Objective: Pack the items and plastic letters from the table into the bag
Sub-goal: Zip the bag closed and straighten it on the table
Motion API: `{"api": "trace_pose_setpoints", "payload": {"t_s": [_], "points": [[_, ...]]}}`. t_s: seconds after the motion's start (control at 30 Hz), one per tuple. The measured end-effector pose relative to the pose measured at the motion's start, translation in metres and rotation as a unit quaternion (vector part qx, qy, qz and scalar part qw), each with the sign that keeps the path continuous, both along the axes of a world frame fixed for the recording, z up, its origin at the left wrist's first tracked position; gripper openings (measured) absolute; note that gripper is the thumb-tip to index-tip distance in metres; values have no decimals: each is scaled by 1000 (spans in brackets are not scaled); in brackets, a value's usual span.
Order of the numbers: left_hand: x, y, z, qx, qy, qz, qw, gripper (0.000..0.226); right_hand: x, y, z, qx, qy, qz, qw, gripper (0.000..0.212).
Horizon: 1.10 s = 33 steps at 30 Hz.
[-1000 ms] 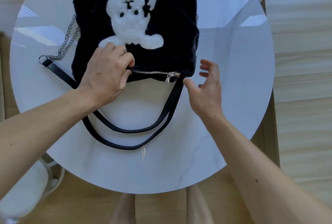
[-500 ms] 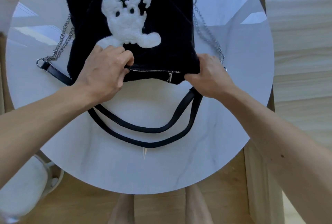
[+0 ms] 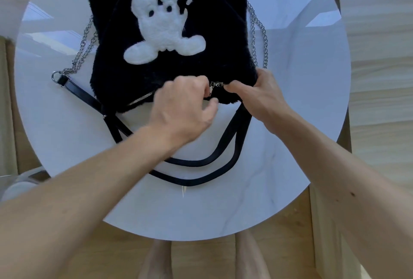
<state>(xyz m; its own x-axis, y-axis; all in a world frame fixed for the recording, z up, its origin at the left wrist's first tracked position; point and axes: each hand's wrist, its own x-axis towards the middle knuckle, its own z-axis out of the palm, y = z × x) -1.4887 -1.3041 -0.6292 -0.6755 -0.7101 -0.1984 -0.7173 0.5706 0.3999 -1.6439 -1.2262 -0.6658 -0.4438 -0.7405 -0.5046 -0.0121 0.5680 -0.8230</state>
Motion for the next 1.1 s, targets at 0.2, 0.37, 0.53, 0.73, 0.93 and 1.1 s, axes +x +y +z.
{"api": "trace_pose_setpoints", "payload": {"t_s": [0.2,0.37,0.53,0.73,0.93,1.1], "points": [[-18,28,-24,157,104,246,951,18,-6,1,-4,-9,-79,7,997,24],[-7,21,-34,205,143,267,931,19,-12,-1,-4,16,-38,38,998,11],[4,22,-44,271,150,277,909,19,-5,1,-7,28,-20,9,999,8],[4,13,-52,241,119,263,927,19,-3,2,-4,32,8,-7,999,24],[18,12,-35,107,33,155,982,29,-6,-1,10,54,153,25,986,48],[43,-24,-26,-175,94,23,980,27,2,-17,25,-160,369,51,914,64]]}}
